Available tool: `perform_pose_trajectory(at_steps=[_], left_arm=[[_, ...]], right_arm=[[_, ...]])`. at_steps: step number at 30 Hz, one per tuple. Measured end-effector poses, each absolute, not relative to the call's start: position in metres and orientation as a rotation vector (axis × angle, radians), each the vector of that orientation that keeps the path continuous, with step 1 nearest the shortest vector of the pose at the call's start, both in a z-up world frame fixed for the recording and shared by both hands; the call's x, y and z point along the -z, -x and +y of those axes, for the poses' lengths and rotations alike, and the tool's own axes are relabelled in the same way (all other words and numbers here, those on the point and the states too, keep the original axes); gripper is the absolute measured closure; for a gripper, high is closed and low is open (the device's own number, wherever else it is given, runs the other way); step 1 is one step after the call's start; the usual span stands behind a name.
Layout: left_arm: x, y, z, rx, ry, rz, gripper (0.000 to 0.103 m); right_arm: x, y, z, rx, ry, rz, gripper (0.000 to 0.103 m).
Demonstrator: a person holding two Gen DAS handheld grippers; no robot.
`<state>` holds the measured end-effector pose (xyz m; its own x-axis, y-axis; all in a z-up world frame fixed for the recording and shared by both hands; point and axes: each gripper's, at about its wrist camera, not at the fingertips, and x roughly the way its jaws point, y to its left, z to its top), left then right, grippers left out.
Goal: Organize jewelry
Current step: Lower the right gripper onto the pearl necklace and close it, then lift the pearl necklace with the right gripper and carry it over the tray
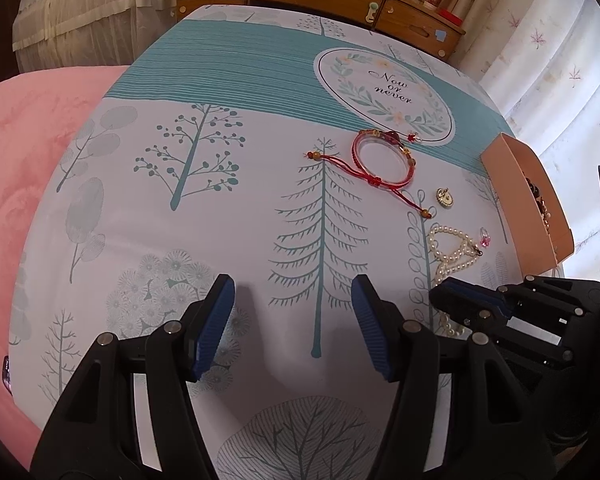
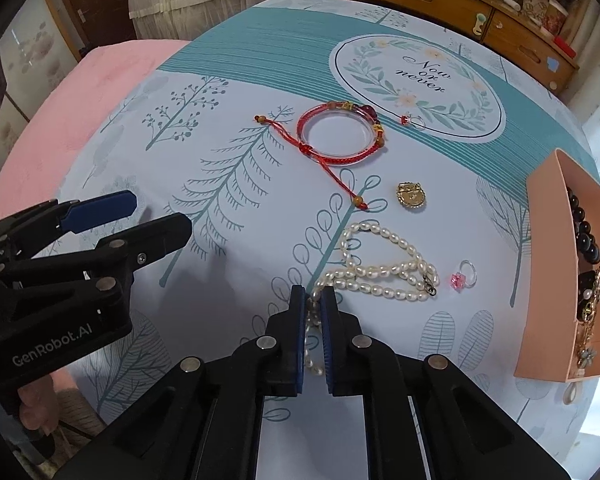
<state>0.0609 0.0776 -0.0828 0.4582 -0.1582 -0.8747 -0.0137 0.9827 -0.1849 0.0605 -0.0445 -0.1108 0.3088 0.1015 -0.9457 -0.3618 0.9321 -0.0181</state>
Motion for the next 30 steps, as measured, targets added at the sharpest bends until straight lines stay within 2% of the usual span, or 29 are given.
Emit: perform_pose_trajectory(at_steps=[15,30], left_arm=[[0.081,-0.059,0.073,0.1,0.156,1.087,0.045],[0.077,-0.053,0.055,0.114,0.091,1.091,0.045]], right_arm=[[0.083,-0.057,-0.061,-0.307,0.145,1.171,0.099],[-0.012,-0.056,-0.122,-0.25,-0.026,0.965,0.099]])
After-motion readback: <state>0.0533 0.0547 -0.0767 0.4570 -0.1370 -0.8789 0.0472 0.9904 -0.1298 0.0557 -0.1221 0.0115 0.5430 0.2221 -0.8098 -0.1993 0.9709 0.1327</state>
